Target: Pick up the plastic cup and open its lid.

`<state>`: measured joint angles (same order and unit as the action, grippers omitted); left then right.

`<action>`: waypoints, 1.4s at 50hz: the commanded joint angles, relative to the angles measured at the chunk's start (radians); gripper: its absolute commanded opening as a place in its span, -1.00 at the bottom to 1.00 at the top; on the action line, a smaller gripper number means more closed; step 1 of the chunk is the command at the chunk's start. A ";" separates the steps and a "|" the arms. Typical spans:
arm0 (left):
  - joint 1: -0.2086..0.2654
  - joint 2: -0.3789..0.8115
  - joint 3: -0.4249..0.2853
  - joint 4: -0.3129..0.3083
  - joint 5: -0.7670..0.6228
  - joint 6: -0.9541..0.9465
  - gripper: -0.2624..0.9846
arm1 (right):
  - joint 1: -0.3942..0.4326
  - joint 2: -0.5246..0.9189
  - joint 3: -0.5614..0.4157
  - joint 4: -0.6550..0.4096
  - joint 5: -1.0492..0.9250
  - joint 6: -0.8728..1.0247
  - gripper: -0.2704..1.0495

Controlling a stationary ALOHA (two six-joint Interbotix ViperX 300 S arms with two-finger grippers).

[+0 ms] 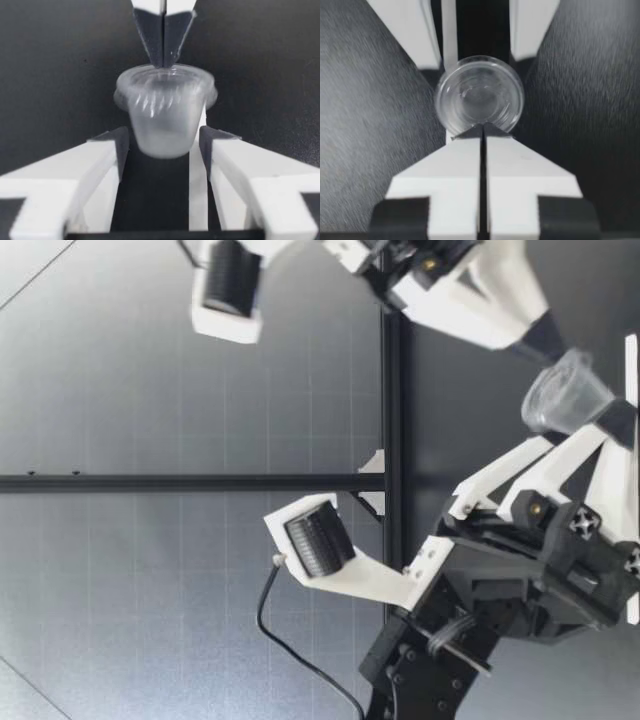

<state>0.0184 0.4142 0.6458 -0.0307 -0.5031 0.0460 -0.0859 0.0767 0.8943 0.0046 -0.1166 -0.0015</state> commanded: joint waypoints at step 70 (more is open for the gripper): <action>-0.009 -0.190 0.123 0.012 -0.206 -0.052 -0.31 | 0.005 -0.416 0.083 -0.061 -0.262 -0.026 -0.89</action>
<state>0.0138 0.3145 0.7317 -0.0169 -0.6182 0.0015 -0.0874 -0.2500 0.9587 -0.0245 -0.2746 -0.0215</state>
